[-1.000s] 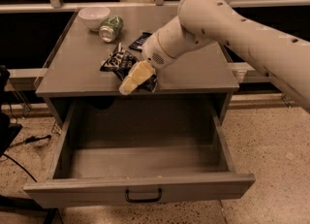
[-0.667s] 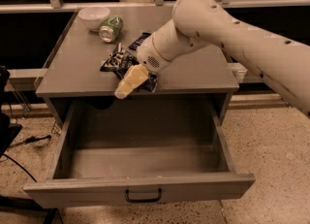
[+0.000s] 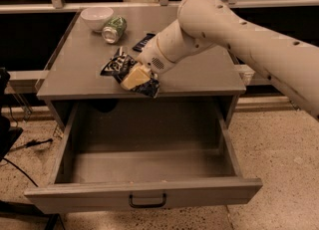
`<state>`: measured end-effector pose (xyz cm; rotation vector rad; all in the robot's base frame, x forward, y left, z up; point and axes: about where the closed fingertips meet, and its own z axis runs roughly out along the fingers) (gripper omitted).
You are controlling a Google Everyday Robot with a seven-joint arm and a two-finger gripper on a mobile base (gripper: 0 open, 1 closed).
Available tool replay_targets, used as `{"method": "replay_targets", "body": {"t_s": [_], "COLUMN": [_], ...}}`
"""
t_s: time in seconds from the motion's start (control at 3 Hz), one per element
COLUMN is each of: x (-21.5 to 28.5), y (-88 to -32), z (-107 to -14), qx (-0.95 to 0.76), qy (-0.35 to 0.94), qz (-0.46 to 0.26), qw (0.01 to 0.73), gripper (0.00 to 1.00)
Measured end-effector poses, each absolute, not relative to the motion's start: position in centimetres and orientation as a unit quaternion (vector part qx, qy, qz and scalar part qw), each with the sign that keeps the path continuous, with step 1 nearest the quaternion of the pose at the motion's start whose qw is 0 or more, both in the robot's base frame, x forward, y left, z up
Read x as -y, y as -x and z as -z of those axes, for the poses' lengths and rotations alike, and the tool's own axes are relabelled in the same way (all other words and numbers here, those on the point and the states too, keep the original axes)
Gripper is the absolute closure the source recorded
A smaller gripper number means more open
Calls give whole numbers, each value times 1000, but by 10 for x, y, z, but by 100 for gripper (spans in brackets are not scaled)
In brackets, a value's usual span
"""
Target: Place blue chip bag into top drawer
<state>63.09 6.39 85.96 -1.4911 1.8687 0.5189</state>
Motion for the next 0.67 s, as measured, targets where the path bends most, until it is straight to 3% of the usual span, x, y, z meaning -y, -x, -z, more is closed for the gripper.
{"method": "replay_targets", "body": {"t_s": [0.67], "x": [-64], "y": [-631], "z": [-860], "qx": [-718], "qy": [573], "qz": [-199], "qw": [341], "gripper": [96]}}
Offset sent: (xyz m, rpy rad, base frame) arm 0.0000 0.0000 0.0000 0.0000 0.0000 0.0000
